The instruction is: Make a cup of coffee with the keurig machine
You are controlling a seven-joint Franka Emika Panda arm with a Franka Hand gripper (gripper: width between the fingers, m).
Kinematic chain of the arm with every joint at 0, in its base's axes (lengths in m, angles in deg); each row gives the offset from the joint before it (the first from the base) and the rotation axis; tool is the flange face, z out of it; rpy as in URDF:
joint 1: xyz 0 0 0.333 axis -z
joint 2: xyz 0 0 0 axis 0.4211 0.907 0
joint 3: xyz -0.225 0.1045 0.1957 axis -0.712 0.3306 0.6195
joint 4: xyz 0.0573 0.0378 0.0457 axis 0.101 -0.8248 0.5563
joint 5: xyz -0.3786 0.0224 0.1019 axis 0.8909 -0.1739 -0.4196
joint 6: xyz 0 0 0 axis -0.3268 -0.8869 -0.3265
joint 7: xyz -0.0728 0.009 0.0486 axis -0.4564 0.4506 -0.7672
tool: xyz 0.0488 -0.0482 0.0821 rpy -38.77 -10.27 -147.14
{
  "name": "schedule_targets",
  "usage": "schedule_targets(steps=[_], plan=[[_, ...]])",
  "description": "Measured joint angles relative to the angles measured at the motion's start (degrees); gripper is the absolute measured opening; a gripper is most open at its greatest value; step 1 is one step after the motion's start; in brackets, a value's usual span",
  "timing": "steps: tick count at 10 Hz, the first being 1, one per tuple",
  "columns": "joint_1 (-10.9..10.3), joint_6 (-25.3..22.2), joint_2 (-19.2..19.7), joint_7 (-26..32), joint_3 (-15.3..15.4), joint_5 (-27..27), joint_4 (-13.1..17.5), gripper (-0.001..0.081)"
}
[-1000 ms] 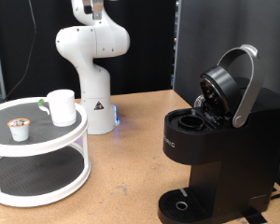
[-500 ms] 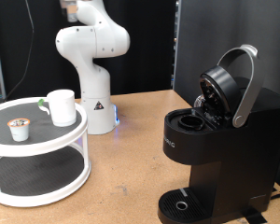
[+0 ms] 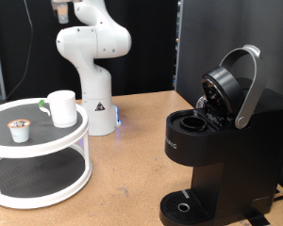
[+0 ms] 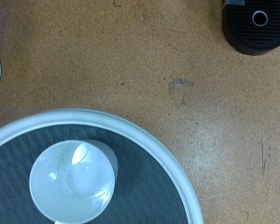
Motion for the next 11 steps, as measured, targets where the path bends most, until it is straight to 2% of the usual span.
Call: schedule_targets(steps=[6,9,11], plan=[[0.6,-0.6,3.2,6.2,-6.3,4.8,3.4,0.0808],[0.6,-0.3,4.7,8.2,-7.0,4.8,4.6,0.0808],[0.6,-0.3,4.7,8.1,-7.0,4.7,4.2,0.0808]])
